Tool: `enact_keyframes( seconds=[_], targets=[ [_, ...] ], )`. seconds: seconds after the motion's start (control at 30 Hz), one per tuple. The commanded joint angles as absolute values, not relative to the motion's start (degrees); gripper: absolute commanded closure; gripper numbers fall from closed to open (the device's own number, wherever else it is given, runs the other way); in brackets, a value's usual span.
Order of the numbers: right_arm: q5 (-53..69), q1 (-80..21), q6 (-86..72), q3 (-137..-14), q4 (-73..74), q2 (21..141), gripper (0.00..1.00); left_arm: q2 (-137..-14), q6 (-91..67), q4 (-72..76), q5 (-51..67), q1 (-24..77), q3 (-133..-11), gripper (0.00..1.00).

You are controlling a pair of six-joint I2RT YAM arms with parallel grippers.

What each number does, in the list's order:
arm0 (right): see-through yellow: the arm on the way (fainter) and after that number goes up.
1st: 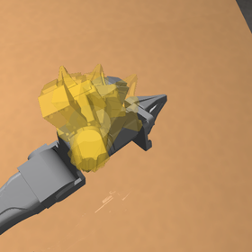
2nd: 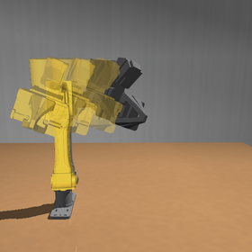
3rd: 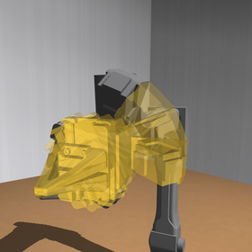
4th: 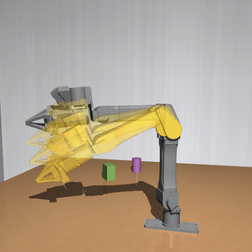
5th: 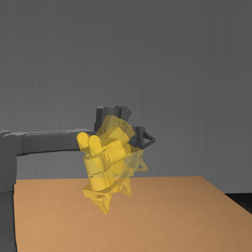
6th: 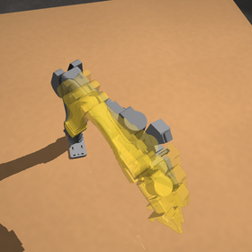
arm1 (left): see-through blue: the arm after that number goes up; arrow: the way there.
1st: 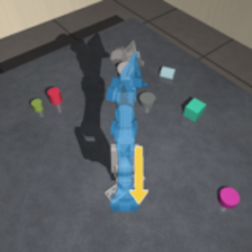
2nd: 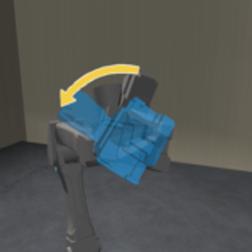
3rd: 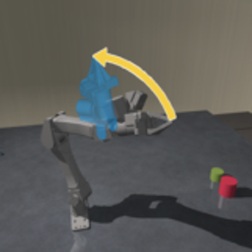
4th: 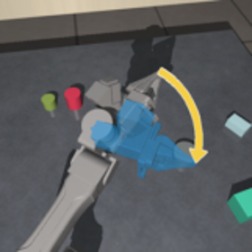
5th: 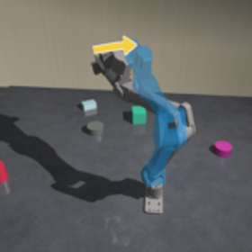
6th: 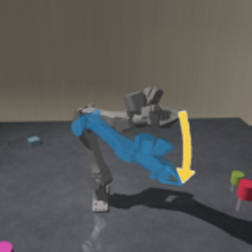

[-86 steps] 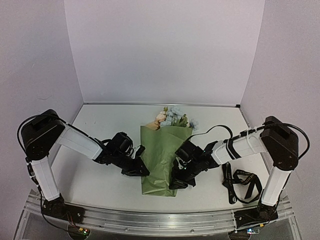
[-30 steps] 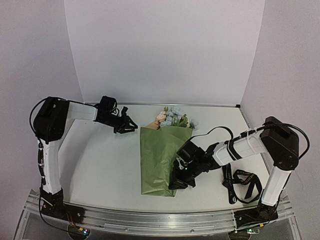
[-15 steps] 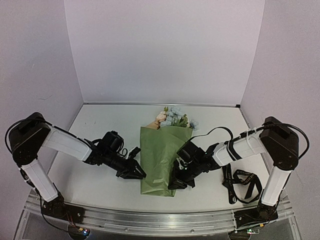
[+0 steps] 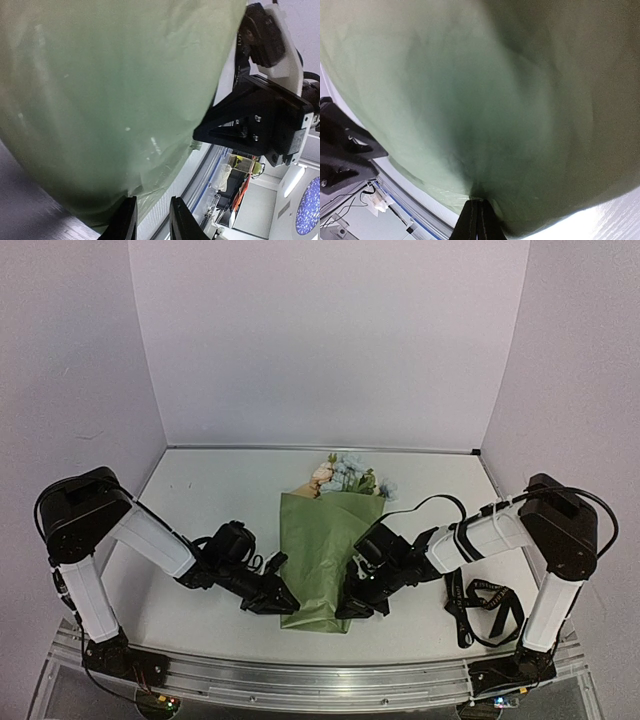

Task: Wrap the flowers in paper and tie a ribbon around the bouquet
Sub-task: Press the fold line on the folded wrapping paper.

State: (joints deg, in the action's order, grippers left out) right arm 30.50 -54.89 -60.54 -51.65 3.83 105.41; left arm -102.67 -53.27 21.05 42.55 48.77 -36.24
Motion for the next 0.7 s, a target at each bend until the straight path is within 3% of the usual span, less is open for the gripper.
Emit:
enact_keyframes(
  seconds=[0.0, 0.67],
  targets=[
    [26.6, -55.1, -61.0, -49.1, 8.4, 108.5, 0.99, -104.3, -54.7, 23.0, 40.0, 48.8, -35.0, 0.76],
    [27.3, -55.1, -61.6, -47.6, 6.4, 109.0, 0.99, -111.5, -55.6, 22.5, 41.0, 38.1, -41.2, 0.73]
  ],
)
